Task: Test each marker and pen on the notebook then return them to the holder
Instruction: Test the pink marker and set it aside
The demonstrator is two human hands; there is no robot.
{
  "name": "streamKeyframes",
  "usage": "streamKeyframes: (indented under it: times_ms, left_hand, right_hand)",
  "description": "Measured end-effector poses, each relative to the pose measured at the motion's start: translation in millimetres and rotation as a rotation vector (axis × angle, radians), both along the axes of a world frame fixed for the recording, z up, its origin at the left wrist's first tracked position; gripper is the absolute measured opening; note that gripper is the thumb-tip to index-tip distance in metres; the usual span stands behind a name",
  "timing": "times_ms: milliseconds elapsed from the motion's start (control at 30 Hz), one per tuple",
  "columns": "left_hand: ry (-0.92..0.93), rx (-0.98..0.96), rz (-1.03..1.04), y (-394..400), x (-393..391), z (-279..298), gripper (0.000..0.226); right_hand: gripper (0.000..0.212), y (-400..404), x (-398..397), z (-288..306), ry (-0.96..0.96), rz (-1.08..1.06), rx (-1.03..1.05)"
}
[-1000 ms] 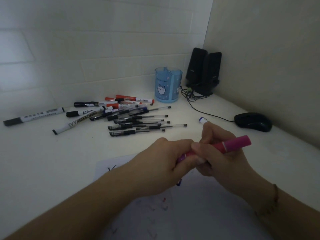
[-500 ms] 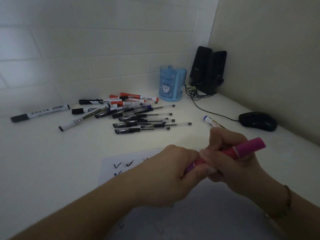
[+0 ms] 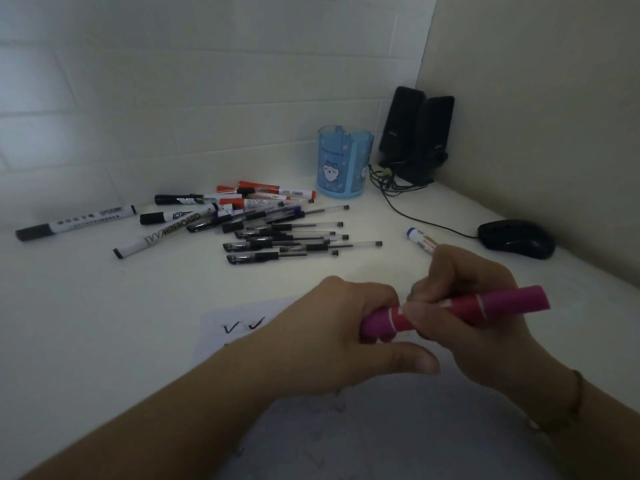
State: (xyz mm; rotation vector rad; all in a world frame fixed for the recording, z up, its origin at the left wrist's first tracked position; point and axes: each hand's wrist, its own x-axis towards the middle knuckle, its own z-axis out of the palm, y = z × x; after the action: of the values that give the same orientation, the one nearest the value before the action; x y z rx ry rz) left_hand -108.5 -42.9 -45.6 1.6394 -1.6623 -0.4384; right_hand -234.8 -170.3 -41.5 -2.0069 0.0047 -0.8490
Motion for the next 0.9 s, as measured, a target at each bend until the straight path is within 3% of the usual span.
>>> streamKeyframes:
  times_ms: [167, 267, 333, 467, 633, 900]
  left_hand:
    - [-0.036, -0.022, 0.161, 8, 14, -2, 0.043]
    - [0.083, -0.159, 0.281, 8, 28, -2, 0.022]
    - [0.139, -0.228, 0.309, 5, 28, -2, 0.022]
    - [0.030, -0.248, 0.327, 2, 25, -6, 0.017]
    - [-0.014, -0.263, 0.312, -1, 25, -9, 0.038]
    - [-0.113, -0.274, 0.362, -5, 28, -14, 0.030]
  right_hand:
    - [0.016, -7, -8, 7, -0.233, 0.166, 0.260]
    - [0.003, -22, -7, 13, -0.107, 0.223, 0.414]
    - [0.012, -28, -4, 12, 0.055, 0.247, 0.401]
    - [0.027, -22, 2, 6, 0.253, 0.115, 0.367]
    - [0.036, -16, 5, 1, 0.422, -0.036, 0.261]
    - [0.034, -16, 5, 2, 0.492, -0.099, 0.081]
